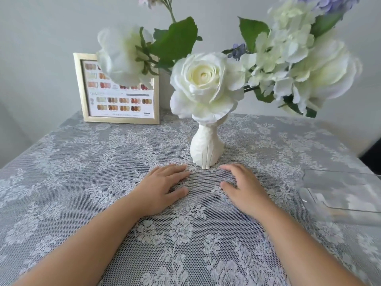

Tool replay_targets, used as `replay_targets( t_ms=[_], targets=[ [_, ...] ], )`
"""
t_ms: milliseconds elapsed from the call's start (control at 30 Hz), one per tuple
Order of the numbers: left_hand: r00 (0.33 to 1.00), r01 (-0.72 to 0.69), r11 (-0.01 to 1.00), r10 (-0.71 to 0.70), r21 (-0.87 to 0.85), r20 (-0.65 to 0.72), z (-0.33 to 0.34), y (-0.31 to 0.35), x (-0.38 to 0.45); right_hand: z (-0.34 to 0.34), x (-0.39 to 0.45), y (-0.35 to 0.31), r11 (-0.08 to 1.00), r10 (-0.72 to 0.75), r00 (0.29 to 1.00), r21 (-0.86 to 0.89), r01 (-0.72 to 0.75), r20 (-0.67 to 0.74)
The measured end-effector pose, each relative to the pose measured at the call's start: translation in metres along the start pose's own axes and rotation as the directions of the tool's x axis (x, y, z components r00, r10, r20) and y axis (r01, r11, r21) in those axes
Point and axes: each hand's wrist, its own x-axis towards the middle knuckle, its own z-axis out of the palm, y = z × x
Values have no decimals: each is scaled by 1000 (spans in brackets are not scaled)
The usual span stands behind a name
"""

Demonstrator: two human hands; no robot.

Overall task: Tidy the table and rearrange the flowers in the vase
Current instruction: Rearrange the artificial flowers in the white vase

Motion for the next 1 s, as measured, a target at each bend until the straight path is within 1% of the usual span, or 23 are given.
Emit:
replay_targets(
  t_ms=[133,267,333,433,500,567,633,700,767,833,900,1000],
  targets=[
    [1000,2,1000,-2,-23,0,-2,0,0,-6,-2,-2,994,25,1000,104,-26,11],
    [1000,23,997,-24,-71,-11,-4,4,-1,-13,-2,-1,989,52,996,139,-41,-78],
    [999,34,994,-31,-100,37,-9,4,0,-15,-2,-1,986,72,991,156,-54,-109],
    [982,48,988,-20,-147,186,-27,1,9,-19,-2,-7,977,80,987,205,-50,-141],
    [974,81,973,-32,-215,222,-42,-3,18,-22,1,-14,971,57,987,239,-19,-152],
    [984,107,950,-60,-293,166,-53,-6,29,-26,4,-22,967,32,988,254,7,-150],
    [994,109,923,-98,-369,48,-55,-6,42,-30,14,-30,968,25,988,252,14,-149],
    [989,78,901,-125,-426,-84,-48,-2,53,-32,27,-35,972,32,987,234,7,-159],
    [978,31,881,-125,-472,-168,-39,2,61,-29,41,-39,969,45,986,248,-5,-158],
    [968,11,867,-134,-498,-211,-29,5,67,-19,50,-42,958,61,984,288,-12,-165],
    [962,4,847,-149,-531,-230,-24,4,72,-9,55,-44,952,76,977,307,-11,-200],
    [964,-49,813,-113,-580,-240,-24,0,80,0,61,-43,948,84,966,319,-2,-243]
  ],
)
